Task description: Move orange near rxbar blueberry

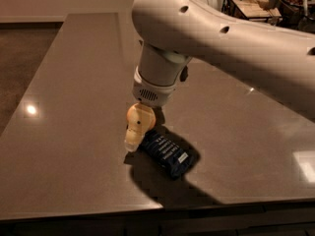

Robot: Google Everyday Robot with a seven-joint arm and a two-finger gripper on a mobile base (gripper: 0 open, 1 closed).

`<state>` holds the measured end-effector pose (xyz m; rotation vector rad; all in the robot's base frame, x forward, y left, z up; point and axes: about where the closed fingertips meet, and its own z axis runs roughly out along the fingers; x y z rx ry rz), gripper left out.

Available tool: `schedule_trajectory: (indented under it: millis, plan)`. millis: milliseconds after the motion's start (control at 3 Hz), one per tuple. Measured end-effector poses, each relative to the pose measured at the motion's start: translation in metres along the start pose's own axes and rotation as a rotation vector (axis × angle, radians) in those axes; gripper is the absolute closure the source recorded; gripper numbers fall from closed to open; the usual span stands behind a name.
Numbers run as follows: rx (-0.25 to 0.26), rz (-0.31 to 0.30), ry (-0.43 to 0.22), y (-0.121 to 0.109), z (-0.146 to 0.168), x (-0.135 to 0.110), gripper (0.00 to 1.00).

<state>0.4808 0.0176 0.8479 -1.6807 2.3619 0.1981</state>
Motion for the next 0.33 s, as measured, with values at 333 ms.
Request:
schedule_trajectory:
  millis: [333]
  plan:
    - [0.000, 0.000, 0.000, 0.0000, 0.0000, 0.0000, 0.00]
